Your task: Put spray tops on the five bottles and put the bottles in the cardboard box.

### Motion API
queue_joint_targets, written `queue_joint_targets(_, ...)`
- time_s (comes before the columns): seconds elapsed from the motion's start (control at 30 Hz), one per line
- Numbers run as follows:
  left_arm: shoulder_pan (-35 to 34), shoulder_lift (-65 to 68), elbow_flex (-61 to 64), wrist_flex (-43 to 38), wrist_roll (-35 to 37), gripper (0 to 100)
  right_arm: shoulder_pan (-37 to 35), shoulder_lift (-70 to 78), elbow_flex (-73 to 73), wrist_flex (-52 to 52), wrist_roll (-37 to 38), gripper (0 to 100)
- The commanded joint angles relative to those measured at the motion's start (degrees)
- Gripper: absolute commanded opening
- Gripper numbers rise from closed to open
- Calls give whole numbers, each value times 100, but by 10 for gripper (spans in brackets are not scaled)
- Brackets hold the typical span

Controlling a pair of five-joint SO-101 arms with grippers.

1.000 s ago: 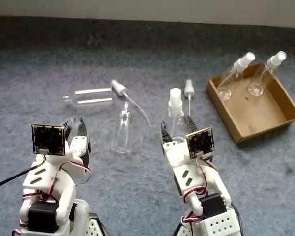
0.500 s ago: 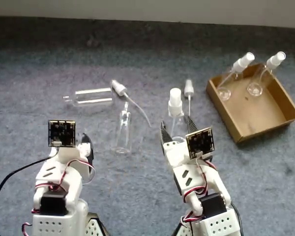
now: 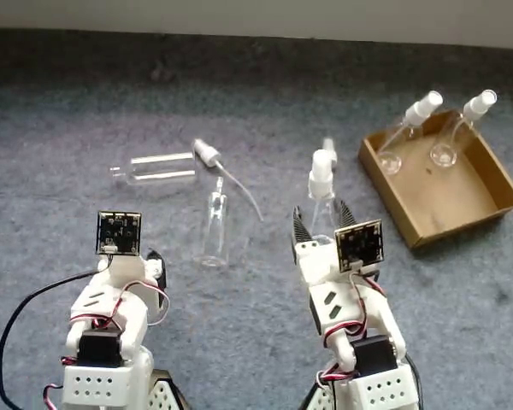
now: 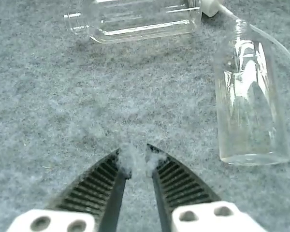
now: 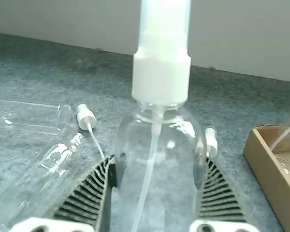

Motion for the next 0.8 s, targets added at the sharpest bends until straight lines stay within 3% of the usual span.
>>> queue_joint_targets(0.0, -4, -40, 119, 18, -35, 7, 558, -101, 646, -31, 9, 135)
queue_joint_targets(0.37, -4, -31, 119, 18, -35, 7, 2774, -40, -1095, -48, 9, 135)
queue_joint_targets(0.57, -4, -31, 119, 18, -35, 7, 3257, 180, -1982, -681, 9, 135)
queue_joint_targets(0.77, -4, -22, 119, 18, -35, 7, 3758, 1666, -2519, -1262, -44, 135)
